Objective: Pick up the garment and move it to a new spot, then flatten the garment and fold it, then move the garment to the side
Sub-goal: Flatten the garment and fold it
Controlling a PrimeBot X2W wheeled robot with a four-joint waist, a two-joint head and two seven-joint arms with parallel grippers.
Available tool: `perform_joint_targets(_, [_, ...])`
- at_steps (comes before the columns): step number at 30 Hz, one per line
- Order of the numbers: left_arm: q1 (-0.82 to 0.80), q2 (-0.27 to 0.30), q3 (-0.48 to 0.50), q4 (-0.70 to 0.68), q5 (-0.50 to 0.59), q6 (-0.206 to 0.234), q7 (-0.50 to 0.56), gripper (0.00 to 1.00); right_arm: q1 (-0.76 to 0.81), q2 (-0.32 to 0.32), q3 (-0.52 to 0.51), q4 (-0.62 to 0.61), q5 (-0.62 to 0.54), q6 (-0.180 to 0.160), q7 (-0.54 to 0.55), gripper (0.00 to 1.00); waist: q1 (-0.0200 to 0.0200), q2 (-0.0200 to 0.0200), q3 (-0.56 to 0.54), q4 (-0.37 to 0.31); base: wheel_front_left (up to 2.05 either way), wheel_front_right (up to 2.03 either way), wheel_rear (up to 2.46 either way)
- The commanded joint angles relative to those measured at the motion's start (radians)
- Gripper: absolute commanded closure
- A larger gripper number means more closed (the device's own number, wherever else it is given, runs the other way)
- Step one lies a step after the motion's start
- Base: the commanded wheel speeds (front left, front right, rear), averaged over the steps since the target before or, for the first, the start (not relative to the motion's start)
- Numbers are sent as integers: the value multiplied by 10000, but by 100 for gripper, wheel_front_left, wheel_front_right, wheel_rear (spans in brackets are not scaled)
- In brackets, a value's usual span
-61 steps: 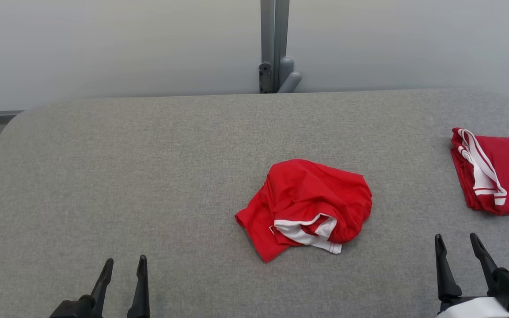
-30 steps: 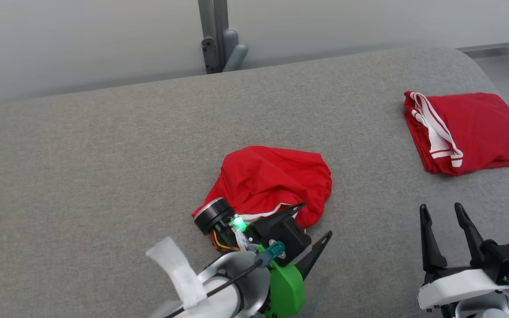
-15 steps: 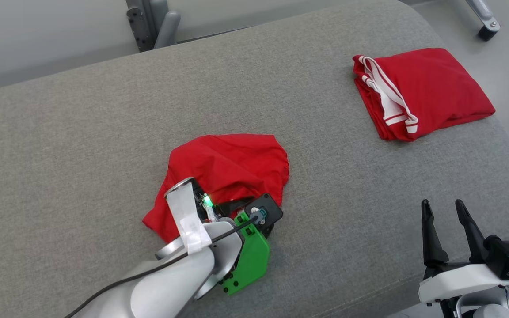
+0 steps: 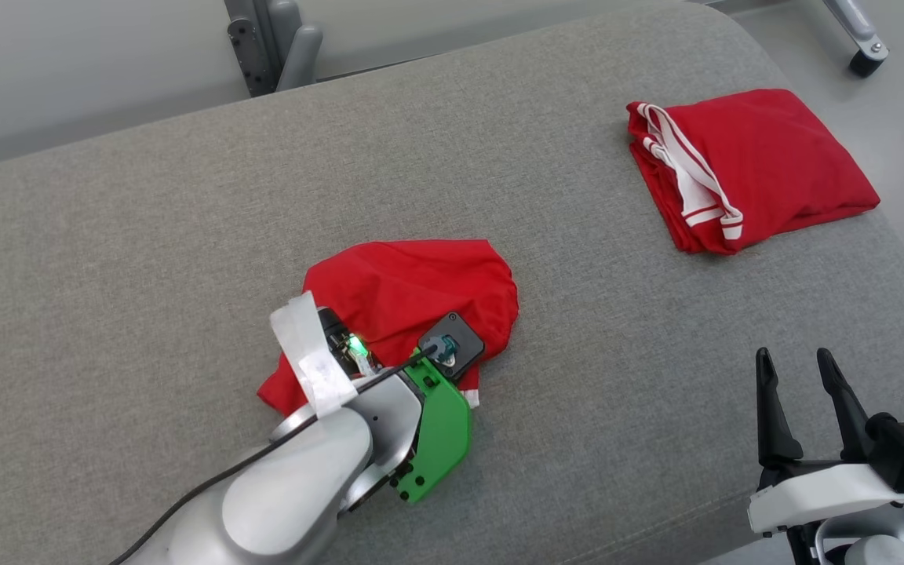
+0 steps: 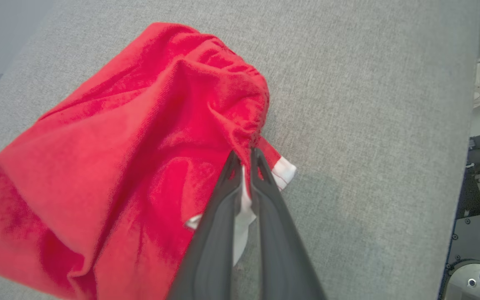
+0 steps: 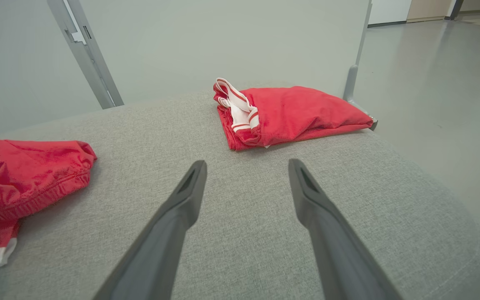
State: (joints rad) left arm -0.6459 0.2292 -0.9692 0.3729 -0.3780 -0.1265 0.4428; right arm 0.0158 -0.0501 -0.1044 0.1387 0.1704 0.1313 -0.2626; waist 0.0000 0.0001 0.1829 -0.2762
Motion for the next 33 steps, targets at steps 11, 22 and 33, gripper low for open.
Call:
perform_joint_targets(11, [365,-1465,2252,-962,-2654,878,-1505,100,97,-15,61,-3,4,-11,-29,0,0,-1,-214,186,0,0,0])
perform_joint_targets(22, [-475,-1778,3464,-2895,-5874,2645,-4608,100,196,-15,169,77,64,-11,-29,0,0,-1,-399,295,0,0,0])
perform_joint_targets(33, [-1046,-1753,4342,-4298,-8413,4164,-7077,100,193,-15,353,148,-66,-11,-29,0,0,-1,-705,523,0,0,0])
